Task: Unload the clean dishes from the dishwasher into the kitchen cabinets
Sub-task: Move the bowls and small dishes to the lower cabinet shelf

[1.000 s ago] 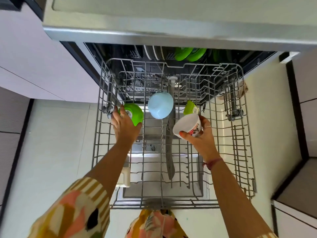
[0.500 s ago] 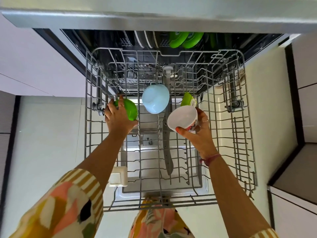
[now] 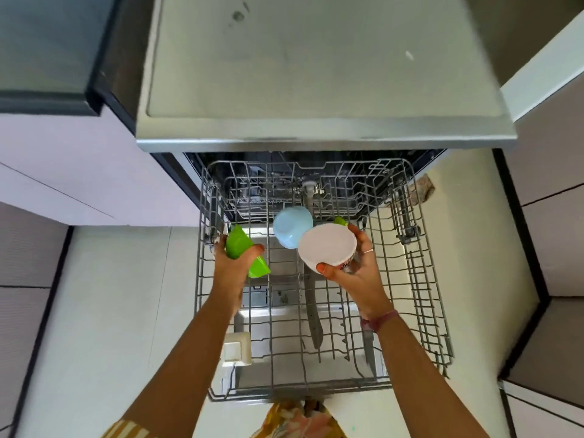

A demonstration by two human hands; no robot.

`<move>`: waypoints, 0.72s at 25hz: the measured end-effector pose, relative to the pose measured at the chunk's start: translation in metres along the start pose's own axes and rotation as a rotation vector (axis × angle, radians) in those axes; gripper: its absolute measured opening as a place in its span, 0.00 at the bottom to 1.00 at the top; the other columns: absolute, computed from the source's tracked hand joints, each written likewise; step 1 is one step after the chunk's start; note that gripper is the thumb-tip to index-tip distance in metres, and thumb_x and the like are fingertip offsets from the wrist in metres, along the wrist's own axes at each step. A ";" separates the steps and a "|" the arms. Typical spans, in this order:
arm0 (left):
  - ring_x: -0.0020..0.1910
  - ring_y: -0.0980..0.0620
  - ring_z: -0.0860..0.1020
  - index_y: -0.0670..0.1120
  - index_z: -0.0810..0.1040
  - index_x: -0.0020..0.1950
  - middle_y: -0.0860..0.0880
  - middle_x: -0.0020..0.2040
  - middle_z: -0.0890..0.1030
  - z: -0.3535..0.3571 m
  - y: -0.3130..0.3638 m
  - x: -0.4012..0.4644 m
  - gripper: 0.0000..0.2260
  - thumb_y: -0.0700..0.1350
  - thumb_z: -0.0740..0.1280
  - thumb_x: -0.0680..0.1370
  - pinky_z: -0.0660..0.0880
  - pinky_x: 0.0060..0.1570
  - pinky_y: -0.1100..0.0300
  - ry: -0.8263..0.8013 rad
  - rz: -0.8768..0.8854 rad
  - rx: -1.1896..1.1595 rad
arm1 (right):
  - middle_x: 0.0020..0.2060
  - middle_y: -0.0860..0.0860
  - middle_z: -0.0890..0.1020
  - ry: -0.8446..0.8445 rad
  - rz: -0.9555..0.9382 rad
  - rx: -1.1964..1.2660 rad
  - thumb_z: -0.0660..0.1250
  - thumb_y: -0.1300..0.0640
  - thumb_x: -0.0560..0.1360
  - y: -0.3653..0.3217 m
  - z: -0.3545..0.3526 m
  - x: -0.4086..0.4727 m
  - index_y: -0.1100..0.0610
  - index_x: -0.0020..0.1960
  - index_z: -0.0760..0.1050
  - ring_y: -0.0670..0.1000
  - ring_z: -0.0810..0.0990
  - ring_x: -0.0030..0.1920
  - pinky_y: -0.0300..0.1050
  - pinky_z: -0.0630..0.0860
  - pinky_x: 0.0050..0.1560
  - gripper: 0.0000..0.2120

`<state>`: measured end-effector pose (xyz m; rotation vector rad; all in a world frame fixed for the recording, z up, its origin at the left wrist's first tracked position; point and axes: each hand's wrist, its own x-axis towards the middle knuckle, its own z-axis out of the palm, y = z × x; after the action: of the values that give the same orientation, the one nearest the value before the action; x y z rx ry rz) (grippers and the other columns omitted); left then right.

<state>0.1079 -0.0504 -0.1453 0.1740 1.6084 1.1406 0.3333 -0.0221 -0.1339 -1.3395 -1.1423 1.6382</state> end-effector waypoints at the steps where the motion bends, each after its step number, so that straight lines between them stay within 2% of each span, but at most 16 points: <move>1: 0.50 0.42 0.79 0.47 0.62 0.71 0.39 0.60 0.75 0.000 0.000 -0.012 0.30 0.37 0.71 0.73 0.81 0.40 0.53 -0.048 -0.053 -0.116 | 0.67 0.49 0.69 -0.005 -0.014 0.010 0.80 0.58 0.58 -0.005 0.004 -0.005 0.46 0.70 0.63 0.51 0.73 0.65 0.47 0.79 0.56 0.45; 3: 0.51 0.41 0.80 0.45 0.66 0.70 0.37 0.62 0.76 0.000 -0.003 -0.035 0.27 0.39 0.69 0.73 0.81 0.37 0.55 -0.174 -0.138 -0.345 | 0.66 0.49 0.70 -0.022 -0.035 0.018 0.80 0.58 0.57 -0.016 0.014 -0.017 0.48 0.70 0.62 0.49 0.75 0.63 0.43 0.79 0.53 0.45; 5: 0.56 0.40 0.79 0.44 0.71 0.67 0.37 0.62 0.78 0.001 -0.004 -0.054 0.29 0.40 0.73 0.66 0.82 0.44 0.50 -0.304 -0.203 -0.523 | 0.65 0.49 0.70 -0.046 -0.063 0.017 0.80 0.58 0.56 -0.028 0.023 -0.029 0.47 0.67 0.63 0.48 0.76 0.62 0.42 0.78 0.52 0.45; 8: 0.58 0.39 0.77 0.44 0.76 0.64 0.38 0.59 0.79 0.004 -0.003 -0.077 0.33 0.44 0.76 0.59 0.78 0.52 0.43 -0.486 -0.179 -0.608 | 0.65 0.48 0.69 -0.076 -0.102 -0.008 0.80 0.58 0.55 -0.039 0.031 -0.044 0.46 0.65 0.62 0.46 0.75 0.62 0.41 0.78 0.55 0.44; 10: 0.60 0.38 0.76 0.45 0.77 0.63 0.38 0.59 0.79 0.006 -0.001 -0.087 0.33 0.45 0.76 0.58 0.77 0.53 0.42 -0.535 -0.173 -0.640 | 0.66 0.49 0.69 -0.079 -0.128 -0.045 0.81 0.57 0.55 -0.044 0.032 -0.050 0.46 0.66 0.62 0.46 0.74 0.64 0.42 0.77 0.58 0.45; 12: 0.59 0.38 0.75 0.45 0.79 0.61 0.38 0.58 0.79 0.008 0.001 -0.094 0.29 0.45 0.73 0.59 0.77 0.53 0.43 -0.544 -0.178 -0.660 | 0.66 0.49 0.70 -0.086 -0.153 -0.093 0.82 0.55 0.54 -0.047 0.030 -0.053 0.47 0.66 0.62 0.47 0.73 0.65 0.43 0.75 0.60 0.46; 15: 0.56 0.38 0.76 0.44 0.77 0.60 0.38 0.57 0.78 0.014 0.006 -0.104 0.21 0.45 0.59 0.69 0.79 0.48 0.46 -0.502 -0.195 -0.664 | 0.65 0.44 0.71 -0.136 -0.160 -0.172 0.82 0.55 0.54 -0.052 0.026 -0.054 0.46 0.67 0.62 0.45 0.72 0.65 0.43 0.75 0.62 0.46; 18: 0.53 0.37 0.75 0.43 0.76 0.59 0.38 0.57 0.76 0.021 0.007 -0.109 0.19 0.44 0.53 0.74 0.78 0.33 0.51 -0.469 -0.225 -0.702 | 0.64 0.40 0.71 -0.190 -0.154 -0.265 0.83 0.55 0.55 -0.054 0.024 -0.054 0.44 0.67 0.62 0.40 0.71 0.65 0.40 0.74 0.62 0.46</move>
<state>0.1642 -0.1032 -0.0650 -0.1864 0.7385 1.3016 0.3207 -0.0573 -0.0634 -1.2389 -1.5814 1.5672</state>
